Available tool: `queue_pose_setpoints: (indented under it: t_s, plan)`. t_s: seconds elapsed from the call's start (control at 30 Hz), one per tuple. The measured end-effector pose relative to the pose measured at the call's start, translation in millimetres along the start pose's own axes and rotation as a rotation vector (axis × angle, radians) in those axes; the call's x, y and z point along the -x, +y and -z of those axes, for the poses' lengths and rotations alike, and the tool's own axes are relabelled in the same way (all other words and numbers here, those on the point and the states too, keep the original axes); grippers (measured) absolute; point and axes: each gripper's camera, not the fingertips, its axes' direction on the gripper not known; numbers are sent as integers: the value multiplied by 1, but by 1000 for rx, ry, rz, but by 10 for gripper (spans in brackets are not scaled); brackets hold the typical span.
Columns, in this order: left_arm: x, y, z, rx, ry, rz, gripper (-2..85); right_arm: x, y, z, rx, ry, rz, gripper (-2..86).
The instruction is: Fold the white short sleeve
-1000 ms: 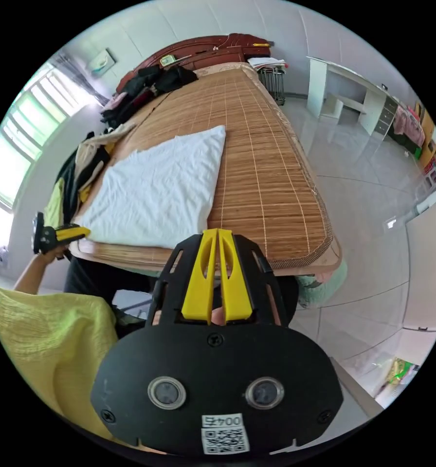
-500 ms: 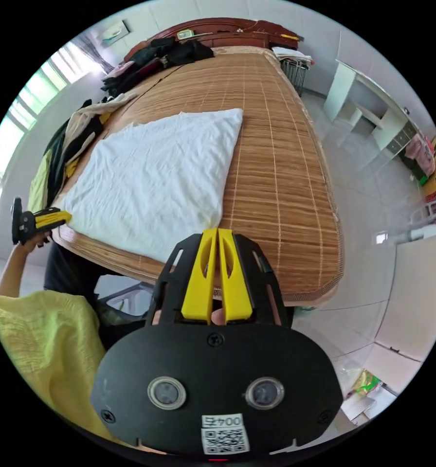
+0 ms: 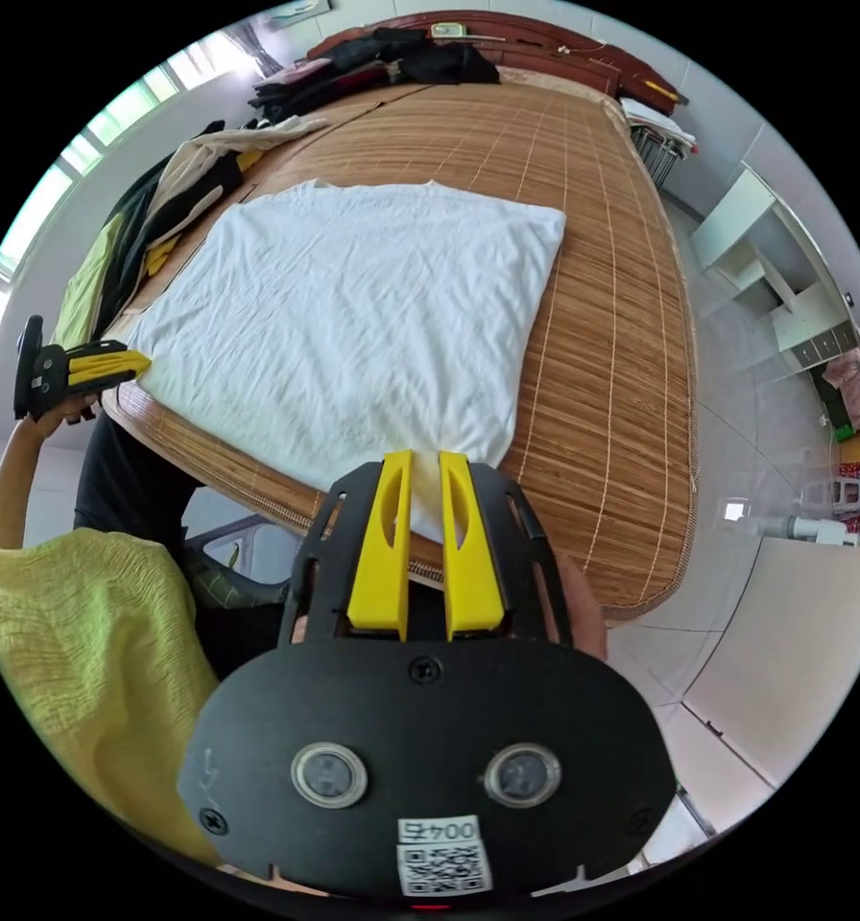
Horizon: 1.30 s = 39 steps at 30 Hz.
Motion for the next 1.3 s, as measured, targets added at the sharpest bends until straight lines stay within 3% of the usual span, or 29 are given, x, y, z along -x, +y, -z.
queue_pose_setpoints:
  t_s: [0.17,0.4,0.53,0.67,0.77,0.87,0.93,1.3]
  plan:
    - [-6,-6,-8,22,-4,-16,3,1,-26,-19,118,0,34,61]
    - [-19,-6,-22,33,-14,-13,3,-4,-6,-46,46,-31,10,73]
    - [-27,0,-30,11,-21,5,4,-28,26,-56,-45,-207,-78,120]
    - [-33,6,-36,0,-20,66,7,-80,88,-66,-213,-483,-284,120]
    - [-37,14,-36,-47,-12,105,15,-105,130,-87,-263,-566,-397,115]
    - [-50,21,-14,-201,20,106,32,-120,169,-111,-305,-622,-490,114]
    - [-71,18,3,-284,-29,63,56,-124,186,-131,-307,-672,-527,114]
    - [-220,-61,7,-347,-16,-348,136,-112,236,-224,-319,-782,-616,105]
